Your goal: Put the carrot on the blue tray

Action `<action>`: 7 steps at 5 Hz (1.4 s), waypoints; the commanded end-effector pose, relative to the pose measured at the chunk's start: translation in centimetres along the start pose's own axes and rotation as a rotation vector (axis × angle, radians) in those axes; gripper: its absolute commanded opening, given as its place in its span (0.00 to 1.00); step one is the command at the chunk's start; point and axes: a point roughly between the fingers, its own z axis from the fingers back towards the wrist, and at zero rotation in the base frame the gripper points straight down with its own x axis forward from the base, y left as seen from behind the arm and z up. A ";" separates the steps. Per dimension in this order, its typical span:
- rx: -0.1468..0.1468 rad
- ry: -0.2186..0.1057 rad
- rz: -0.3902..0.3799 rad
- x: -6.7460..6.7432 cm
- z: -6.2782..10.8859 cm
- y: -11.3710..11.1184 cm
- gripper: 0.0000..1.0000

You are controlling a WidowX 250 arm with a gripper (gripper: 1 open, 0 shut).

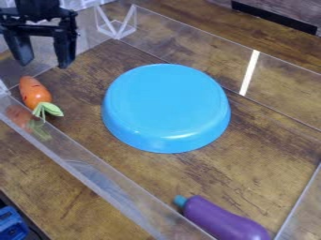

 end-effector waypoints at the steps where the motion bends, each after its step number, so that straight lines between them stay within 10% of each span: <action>1: 0.002 -0.082 0.069 1.1 2.0 1.6 1.00; 5: -0.032 -0.124 0.265 2.8 -3.2 2.5 1.00; 7: -0.057 -0.131 0.213 2.4 -2.5 1.8 1.00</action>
